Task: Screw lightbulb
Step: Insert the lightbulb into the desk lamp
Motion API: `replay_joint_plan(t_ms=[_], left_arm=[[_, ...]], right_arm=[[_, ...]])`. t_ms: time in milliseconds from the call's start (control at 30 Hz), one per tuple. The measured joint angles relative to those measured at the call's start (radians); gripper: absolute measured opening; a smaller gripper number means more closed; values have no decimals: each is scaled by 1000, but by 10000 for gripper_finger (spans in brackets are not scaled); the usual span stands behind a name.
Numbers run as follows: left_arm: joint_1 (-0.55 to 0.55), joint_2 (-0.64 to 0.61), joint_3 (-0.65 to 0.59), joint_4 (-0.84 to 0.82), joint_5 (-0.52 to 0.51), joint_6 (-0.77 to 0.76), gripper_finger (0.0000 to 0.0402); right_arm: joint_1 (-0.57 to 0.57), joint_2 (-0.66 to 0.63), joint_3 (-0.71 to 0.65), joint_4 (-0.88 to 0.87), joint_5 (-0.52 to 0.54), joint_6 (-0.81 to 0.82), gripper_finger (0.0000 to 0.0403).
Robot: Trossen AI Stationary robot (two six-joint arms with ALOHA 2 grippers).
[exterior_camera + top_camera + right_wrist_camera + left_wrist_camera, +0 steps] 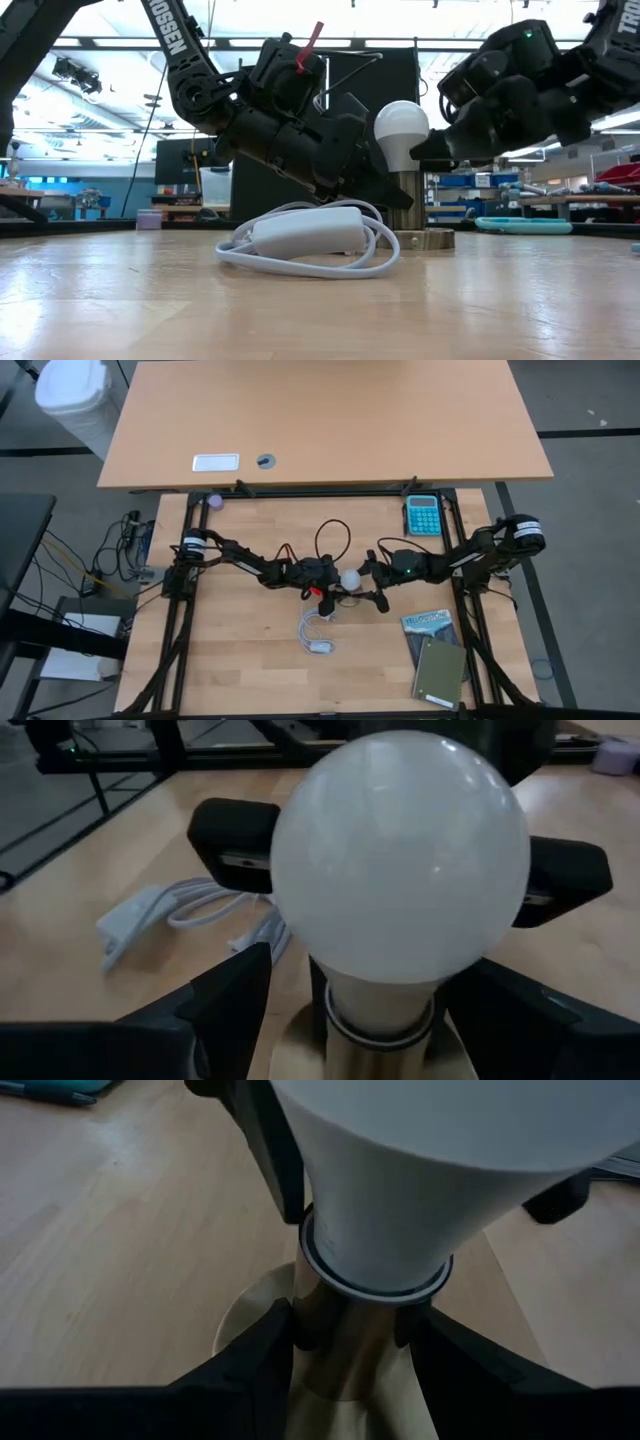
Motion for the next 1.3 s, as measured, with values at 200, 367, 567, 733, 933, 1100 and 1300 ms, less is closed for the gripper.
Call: replay_joint_plan(t_ms=[200, 367, 567, 733, 933, 1100, 1300], left_arm=[[0, 0, 0, 0, -8, -4, 188], [-1, 0, 0, 3, -34, -21, 188], [-1, 0, 0, 3, -73, -28, 188], [-1, 0, 0, 7, -112, -48, 188], [-1, 2, 0, 15, -169, -63, 188], [-2, 2, 0, 29, -201, -68, 188], [-2, 1, -3, 35, -225, -70, 188]], right_arm=[[-1, -8, -2, 7, 27, 0, 256], [11, -1, -3, 20, 89, 2, 221], [33, -1, -3, 18, 171, 5, 198], [51, -1, -3, 17, 244, 40, 196], [82, 0, -3, 15, 365, 95, 196], [115, 1, -2, 14, 462, 144, 196], [149, 62, 70, -13, 552, 166, 196]])
